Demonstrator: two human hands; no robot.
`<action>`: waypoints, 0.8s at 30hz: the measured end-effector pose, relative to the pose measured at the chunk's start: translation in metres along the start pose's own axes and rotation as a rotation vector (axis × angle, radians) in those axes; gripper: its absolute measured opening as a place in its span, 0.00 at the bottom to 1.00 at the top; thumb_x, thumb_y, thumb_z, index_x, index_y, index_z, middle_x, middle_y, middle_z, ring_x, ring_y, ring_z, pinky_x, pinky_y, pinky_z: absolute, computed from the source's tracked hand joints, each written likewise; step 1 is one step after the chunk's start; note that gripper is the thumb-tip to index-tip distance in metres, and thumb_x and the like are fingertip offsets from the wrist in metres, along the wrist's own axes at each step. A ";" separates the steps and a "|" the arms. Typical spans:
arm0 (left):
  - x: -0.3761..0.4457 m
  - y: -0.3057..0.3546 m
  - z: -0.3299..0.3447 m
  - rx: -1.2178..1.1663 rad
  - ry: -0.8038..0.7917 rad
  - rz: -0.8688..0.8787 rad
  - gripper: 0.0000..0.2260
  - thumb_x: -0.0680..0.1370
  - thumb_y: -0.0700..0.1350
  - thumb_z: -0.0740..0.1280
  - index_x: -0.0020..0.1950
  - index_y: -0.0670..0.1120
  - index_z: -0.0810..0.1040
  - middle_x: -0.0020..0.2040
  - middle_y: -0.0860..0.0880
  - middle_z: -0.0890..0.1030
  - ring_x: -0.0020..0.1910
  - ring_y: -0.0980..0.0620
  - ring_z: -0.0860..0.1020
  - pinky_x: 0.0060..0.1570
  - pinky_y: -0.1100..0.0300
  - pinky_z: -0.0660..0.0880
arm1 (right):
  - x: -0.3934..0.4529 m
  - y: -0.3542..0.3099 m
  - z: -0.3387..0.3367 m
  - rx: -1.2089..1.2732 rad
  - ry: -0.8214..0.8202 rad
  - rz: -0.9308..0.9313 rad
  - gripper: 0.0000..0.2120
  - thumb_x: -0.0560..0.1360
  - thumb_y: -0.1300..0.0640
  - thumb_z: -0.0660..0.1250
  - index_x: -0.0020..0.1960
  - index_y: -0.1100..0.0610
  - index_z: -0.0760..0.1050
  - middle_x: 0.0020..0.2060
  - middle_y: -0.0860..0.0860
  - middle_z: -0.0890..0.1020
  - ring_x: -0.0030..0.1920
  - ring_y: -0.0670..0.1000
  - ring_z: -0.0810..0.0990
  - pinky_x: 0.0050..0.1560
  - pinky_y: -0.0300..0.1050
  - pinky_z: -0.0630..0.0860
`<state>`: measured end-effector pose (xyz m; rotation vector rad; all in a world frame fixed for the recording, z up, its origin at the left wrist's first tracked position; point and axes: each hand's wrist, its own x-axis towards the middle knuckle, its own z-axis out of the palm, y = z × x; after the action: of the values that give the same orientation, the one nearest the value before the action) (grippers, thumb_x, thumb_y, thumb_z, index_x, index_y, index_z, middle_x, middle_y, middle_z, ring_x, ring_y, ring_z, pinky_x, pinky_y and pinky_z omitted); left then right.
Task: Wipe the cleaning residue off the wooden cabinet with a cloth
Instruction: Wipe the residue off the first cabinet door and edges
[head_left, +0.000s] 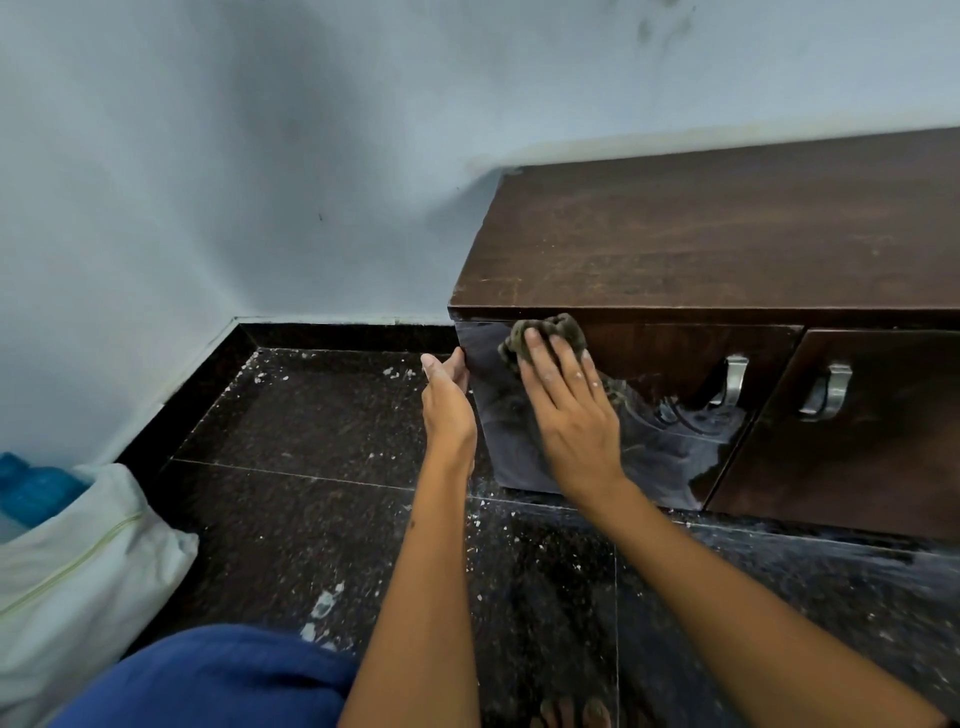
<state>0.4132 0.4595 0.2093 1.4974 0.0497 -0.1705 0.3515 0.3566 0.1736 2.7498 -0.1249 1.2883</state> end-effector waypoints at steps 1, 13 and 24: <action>0.000 -0.001 -0.002 -0.007 0.007 -0.002 0.27 0.83 0.53 0.40 0.71 0.39 0.66 0.71 0.44 0.69 0.70 0.50 0.66 0.65 0.64 0.61 | 0.002 -0.006 0.001 0.004 -0.013 -0.019 0.21 0.76 0.63 0.56 0.67 0.60 0.73 0.69 0.53 0.72 0.68 0.55 0.72 0.67 0.54 0.68; 0.005 -0.002 -0.005 -0.034 -0.021 -0.023 0.30 0.82 0.56 0.39 0.69 0.40 0.69 0.69 0.44 0.72 0.69 0.50 0.69 0.60 0.65 0.62 | 0.004 -0.013 0.001 0.047 -0.061 0.024 0.21 0.75 0.63 0.57 0.68 0.61 0.72 0.70 0.55 0.70 0.69 0.55 0.70 0.68 0.55 0.66; 0.001 -0.004 -0.010 -0.091 -0.011 -0.067 0.33 0.81 0.58 0.37 0.67 0.42 0.72 0.68 0.44 0.73 0.69 0.48 0.68 0.63 0.61 0.60 | 0.004 -0.019 -0.001 0.086 -0.158 -0.050 0.23 0.74 0.64 0.54 0.68 0.61 0.71 0.70 0.55 0.70 0.69 0.54 0.70 0.68 0.54 0.67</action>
<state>0.4146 0.4691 0.2045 1.4045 0.0977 -0.2269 0.3553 0.3752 0.1765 2.9053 -0.0130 1.0876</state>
